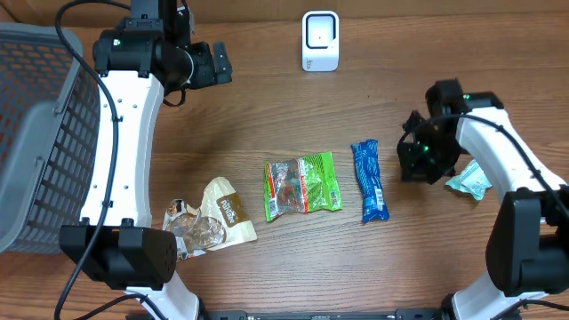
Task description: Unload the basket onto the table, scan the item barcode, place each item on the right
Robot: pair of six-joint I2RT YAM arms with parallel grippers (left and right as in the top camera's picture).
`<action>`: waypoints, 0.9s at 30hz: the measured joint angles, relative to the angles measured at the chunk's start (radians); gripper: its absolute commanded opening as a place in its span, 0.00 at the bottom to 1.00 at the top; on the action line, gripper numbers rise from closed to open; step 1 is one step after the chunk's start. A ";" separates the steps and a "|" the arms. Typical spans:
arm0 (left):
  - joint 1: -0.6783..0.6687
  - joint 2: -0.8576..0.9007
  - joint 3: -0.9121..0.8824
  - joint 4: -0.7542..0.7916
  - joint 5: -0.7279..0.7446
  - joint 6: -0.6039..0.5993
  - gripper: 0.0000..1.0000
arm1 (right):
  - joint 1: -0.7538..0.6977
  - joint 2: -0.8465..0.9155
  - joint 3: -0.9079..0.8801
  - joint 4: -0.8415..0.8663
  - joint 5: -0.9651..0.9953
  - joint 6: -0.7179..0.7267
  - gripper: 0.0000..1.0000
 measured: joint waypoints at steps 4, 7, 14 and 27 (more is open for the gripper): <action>0.000 0.000 0.000 0.000 0.000 0.000 1.00 | 0.010 0.000 -0.086 0.058 0.008 0.069 0.04; 0.000 0.000 0.000 0.000 0.000 0.000 1.00 | 0.035 0.000 -0.146 0.095 -0.012 0.103 0.04; 0.000 0.000 0.000 0.000 0.000 0.000 1.00 | 0.180 0.000 -0.252 0.233 -0.137 0.182 0.04; 0.000 0.000 0.000 0.000 0.000 0.000 1.00 | 0.283 -0.006 0.116 -0.037 -0.061 0.156 0.76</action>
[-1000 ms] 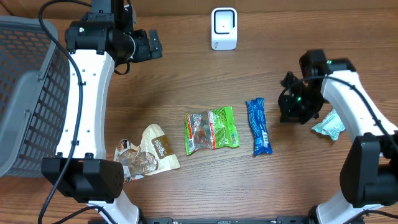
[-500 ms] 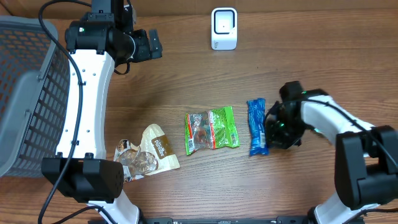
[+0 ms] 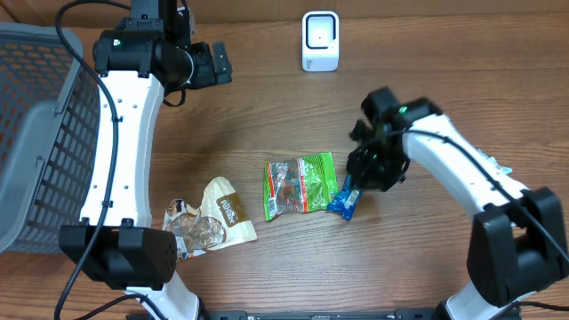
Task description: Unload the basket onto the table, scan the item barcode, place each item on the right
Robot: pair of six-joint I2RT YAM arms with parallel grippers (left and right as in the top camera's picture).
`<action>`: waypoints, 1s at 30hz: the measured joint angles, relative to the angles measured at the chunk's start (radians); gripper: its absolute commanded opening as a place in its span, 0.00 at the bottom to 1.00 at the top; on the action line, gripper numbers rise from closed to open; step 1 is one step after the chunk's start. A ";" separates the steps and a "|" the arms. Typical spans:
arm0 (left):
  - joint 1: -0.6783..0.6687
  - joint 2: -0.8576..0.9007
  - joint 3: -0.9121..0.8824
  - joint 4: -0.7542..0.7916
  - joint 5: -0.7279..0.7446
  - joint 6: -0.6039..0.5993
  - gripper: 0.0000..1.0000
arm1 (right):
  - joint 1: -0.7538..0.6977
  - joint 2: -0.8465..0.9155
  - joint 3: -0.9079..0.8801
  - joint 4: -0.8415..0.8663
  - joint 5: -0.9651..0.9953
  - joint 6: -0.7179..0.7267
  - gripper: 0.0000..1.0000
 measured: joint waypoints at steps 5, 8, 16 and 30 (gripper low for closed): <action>0.000 0.000 0.000 0.000 0.000 0.000 1.00 | -0.114 0.002 0.035 0.181 0.101 -0.019 0.84; 0.000 0.000 0.000 0.000 0.000 0.000 1.00 | -0.165 0.044 0.037 0.261 0.103 -0.018 0.83; 0.000 0.000 0.000 0.000 0.000 0.000 1.00 | -0.184 0.225 0.037 0.323 0.076 0.096 0.63; 0.000 0.000 0.000 0.000 0.000 0.000 0.99 | -0.216 0.262 0.052 0.185 0.050 0.156 0.04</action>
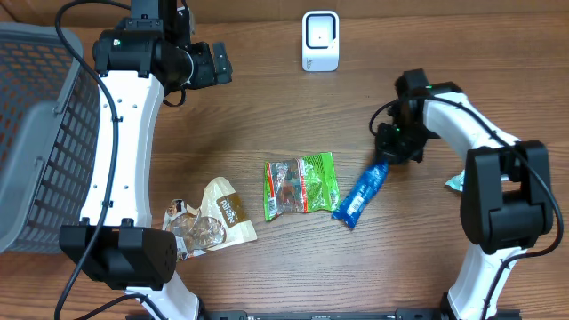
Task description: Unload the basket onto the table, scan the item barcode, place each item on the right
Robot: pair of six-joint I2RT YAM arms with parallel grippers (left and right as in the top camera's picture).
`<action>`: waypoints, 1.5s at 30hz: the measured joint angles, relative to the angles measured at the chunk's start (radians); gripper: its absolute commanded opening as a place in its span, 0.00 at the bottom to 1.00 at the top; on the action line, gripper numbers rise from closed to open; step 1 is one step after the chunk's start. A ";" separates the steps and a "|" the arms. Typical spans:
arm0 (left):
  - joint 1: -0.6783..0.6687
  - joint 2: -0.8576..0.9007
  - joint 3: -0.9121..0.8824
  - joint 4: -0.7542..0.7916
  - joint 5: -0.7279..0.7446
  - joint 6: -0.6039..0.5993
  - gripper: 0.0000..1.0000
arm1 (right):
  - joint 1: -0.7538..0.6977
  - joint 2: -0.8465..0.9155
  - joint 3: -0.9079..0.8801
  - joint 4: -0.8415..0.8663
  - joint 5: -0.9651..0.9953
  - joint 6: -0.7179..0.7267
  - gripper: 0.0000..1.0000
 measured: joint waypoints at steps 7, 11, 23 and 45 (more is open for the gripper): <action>0.000 0.000 0.000 0.000 0.000 0.000 1.00 | -0.168 0.000 0.000 -0.078 0.026 0.023 0.35; 0.000 0.000 0.000 0.000 0.000 0.000 1.00 | -0.288 0.008 0.000 -0.088 -0.063 -0.046 0.48; 0.000 0.000 0.000 0.000 0.000 0.000 1.00 | -0.298 -0.001 0.085 -0.240 -0.142 -0.422 0.66; 0.000 0.000 0.000 0.000 0.000 0.000 1.00 | -0.105 -0.002 0.026 -0.448 0.011 -0.250 0.31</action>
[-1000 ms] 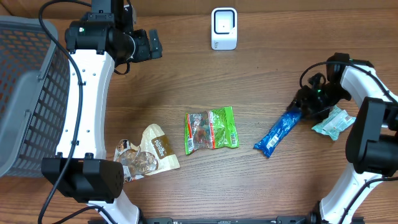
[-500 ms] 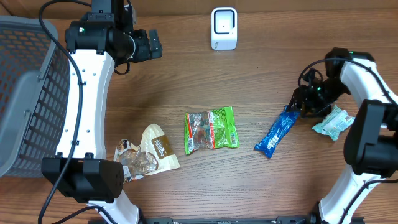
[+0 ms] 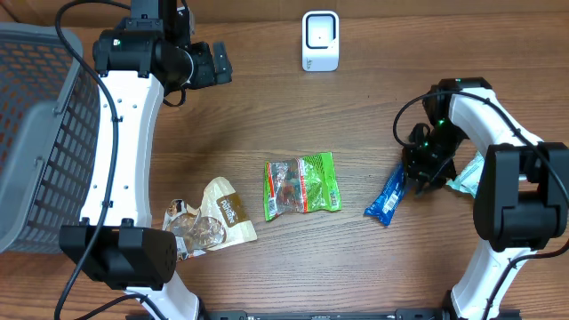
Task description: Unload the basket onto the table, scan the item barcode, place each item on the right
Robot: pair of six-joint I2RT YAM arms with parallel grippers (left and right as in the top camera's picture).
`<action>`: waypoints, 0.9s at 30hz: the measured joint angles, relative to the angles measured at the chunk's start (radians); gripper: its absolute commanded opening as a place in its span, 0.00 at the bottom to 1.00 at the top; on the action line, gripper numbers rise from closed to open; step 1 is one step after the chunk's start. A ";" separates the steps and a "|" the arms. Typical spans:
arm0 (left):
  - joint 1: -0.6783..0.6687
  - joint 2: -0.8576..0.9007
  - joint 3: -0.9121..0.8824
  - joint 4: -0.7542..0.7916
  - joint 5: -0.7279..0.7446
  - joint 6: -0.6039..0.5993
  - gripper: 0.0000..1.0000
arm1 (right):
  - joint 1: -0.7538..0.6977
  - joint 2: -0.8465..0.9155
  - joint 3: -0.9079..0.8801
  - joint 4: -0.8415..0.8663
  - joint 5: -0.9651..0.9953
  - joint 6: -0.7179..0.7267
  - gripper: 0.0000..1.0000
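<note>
The blue snack packet lies slanted right of the table's middle, with its upper end under my right gripper. That gripper looks shut on this end. The white barcode scanner stands at the far edge, well away from the packet. My left gripper hovers at the far left, holding nothing that I can see; its jaws cannot be made out from above.
A green candy packet lies at the middle, and tan and clear snack bags lie to its left. A teal packet is partly hidden behind the right arm. A grey mesh basket fills the left edge.
My right gripper has moved right and nearer the front edge, and the blue packet has come with it, still slanted. The left arm has not moved.
The blue packet first lay straight, right of the green one, with my right gripper off to its right. Then the gripper covered the packet beside the green one. After that the packet hung slanted from the gripper, and now it is farther right.
</note>
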 measured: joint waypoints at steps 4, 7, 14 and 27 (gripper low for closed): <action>0.000 0.000 0.000 0.000 0.000 0.000 1.00 | 0.028 -0.003 -0.047 -0.015 0.014 0.000 0.31; 0.000 0.000 0.000 0.000 0.000 0.000 1.00 | 0.080 -0.004 -0.111 0.010 0.013 0.000 0.31; 0.000 0.000 0.000 0.000 0.000 0.000 1.00 | 0.177 -0.011 -0.147 0.092 0.011 0.047 0.31; 0.000 0.000 0.000 0.000 0.000 0.000 1.00 | 0.195 -0.052 -0.140 0.491 -0.022 0.285 0.31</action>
